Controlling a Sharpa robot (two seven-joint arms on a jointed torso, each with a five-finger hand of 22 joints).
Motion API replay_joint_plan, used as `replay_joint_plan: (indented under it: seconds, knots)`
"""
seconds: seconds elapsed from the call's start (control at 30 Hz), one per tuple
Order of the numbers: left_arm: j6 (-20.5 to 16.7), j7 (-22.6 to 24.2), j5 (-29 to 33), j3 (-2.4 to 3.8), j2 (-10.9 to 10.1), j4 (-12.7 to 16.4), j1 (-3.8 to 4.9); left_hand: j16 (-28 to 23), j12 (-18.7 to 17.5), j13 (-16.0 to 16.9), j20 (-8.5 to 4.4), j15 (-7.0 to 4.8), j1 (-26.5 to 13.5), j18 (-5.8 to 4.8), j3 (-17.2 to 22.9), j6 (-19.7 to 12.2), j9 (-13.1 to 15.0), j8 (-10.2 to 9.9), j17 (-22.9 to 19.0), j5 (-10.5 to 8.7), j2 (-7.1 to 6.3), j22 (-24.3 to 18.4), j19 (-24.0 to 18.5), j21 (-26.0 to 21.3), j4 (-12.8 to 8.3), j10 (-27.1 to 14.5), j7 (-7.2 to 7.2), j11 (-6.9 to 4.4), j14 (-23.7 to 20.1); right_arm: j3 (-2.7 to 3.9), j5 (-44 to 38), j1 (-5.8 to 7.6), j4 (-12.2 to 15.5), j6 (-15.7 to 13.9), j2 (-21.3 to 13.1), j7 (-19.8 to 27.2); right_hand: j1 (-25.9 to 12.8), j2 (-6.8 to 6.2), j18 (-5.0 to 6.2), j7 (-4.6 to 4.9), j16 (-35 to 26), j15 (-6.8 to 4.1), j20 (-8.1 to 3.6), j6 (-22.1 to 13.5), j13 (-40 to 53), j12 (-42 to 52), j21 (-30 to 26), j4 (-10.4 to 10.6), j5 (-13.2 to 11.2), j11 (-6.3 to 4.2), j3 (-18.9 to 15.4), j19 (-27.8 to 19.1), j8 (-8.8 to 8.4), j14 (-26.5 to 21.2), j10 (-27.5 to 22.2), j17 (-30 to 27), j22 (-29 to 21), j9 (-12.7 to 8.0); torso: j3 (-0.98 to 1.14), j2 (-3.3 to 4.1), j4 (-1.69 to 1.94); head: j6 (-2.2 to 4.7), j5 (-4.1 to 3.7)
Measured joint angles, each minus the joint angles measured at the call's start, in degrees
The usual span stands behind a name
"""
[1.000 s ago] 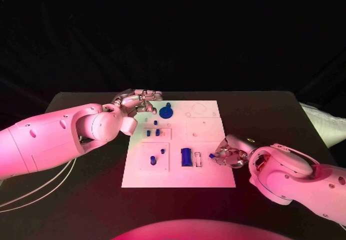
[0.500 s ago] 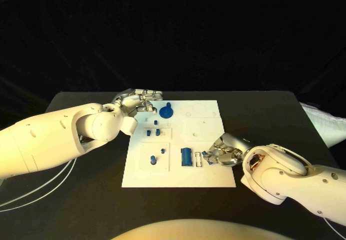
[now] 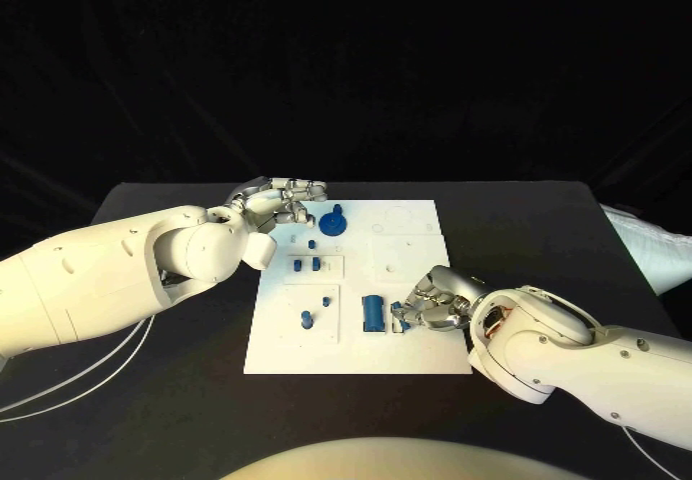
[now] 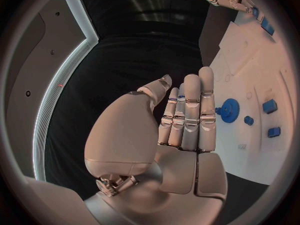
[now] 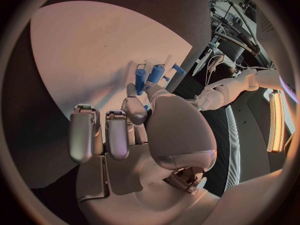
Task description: Assemble the parts on the task board
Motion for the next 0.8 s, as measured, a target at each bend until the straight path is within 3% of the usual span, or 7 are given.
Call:
replay_joint_plan:
  seconds: [0.27, 0.33, 0.57, 0.73, 0.8]
  knots:
    - [0.03, -0.02, 0.0, 0.01, 0.04, 0.0, 0.0, 0.0, 0.0, 0.0, 0.0, 0.0, 0.0, 0.0, 0.0, 0.0, 0.0, 0.0, 0.0, 0.0, 0.0, 0.0, 0.0, 0.0, 0.0, 0.0, 0.0, 0.0, 0.0, 0.01, -1.32, -0.12, -0.57, 1.18, 0.54, -0.85, -0.71, 0.12, -0.01, -0.14, 0.22, 0.01, -0.2, 0.4, 0.84, 0.95, 0.19, 0.47, 0.0, -0.11, -0.47, 0.2, 0.2, 0.0, 0.52, 0.0, 0.26, 0.23, -0.01, -0.01, -0.01, -0.18, 0.07]
    - [0.04, -0.03, 0.0, 0.01, 0.04, -0.01, 0.0, 0.0, 0.0, 0.0, 0.0, 0.0, 0.0, -0.01, 0.0, 0.0, 0.0, 0.0, 0.0, 0.0, 0.0, 0.0, 0.0, 0.0, 0.0, 0.0, 0.0, 0.0, 0.0, -0.01, -1.74, -0.13, -0.58, 1.55, 0.62, -1.03, -0.9, 0.3, -0.86, -0.3, 0.22, 0.01, -0.2, 0.7, 1.13, 1.4, 0.19, 0.68, 0.0, -0.2, -0.68, 0.2, 0.2, 0.0, 0.84, 0.0, 0.32, 0.3, -0.01, -0.02, -0.02, -0.19, 0.1]
    - [0.08, -0.05, 0.0, 0.01, 0.04, -0.01, 0.0, 0.0, 0.0, 0.0, 0.0, 0.0, 0.0, 0.0, 0.0, 0.0, 0.0, 0.0, 0.0, 0.0, 0.0, 0.0, 0.0, 0.0, 0.0, 0.0, 0.0, 0.0, 0.0, 0.0, -2.93, -0.16, -0.52, 2.36, 0.72, -1.38, -1.64, 0.11, -0.89, -0.41, 0.45, 0.01, -0.21, 0.82, 1.68, 1.98, 0.42, 1.17, 0.0, -0.32, -1.16, 0.2, 0.45, 0.0, 1.12, -0.01, 0.45, 0.6, -0.01, -0.02, -0.01, -0.26, 0.14]
    - [0.12, -0.07, -0.01, -0.01, 0.04, -0.01, 0.0, 0.0, 0.0, 0.0, 0.0, 0.0, 0.0, 0.0, 0.0, 0.0, 0.0, 0.0, -0.05, 0.0, 0.0, 0.0, 0.0, 0.0, 0.0, 0.0, 0.0, 0.0, 0.0, 0.0, -3.69, -0.19, -0.51, 2.65, 0.83, -1.53, -3.74, -0.55, -0.88, -0.42, 0.45, 0.01, -0.21, 0.82, 1.9, 2.05, 0.42, 2.67, 0.0, -0.2, -2.9, 0.19, 0.45, 0.0, 1.24, 0.01, 0.46, 0.8, -0.01, -0.02, -0.02, -0.27, 0.16]
    - [0.13, -0.08, -0.01, -0.01, 0.04, -0.02, 0.0, 0.0, 0.0, 0.0, 0.0, 0.0, 0.0, 0.0, 0.0, 0.0, 0.0, 0.0, -0.05, 0.0, 0.0, 0.0, 0.0, 0.0, 0.0, 0.0, 0.0, 0.0, 0.0, 0.0, -3.9, -0.19, -0.5, 2.69, 0.87, -1.56, -5.01, -0.69, -0.89, -0.42, 0.45, 0.01, -0.21, 0.82, 2.01, 2.05, 0.42, 3.21, -1.15, -0.15, -4.26, 0.19, 0.67, 0.0, 1.28, 0.04, 0.46, 0.91, -0.01, -0.02, -0.02, -0.27, 0.16]
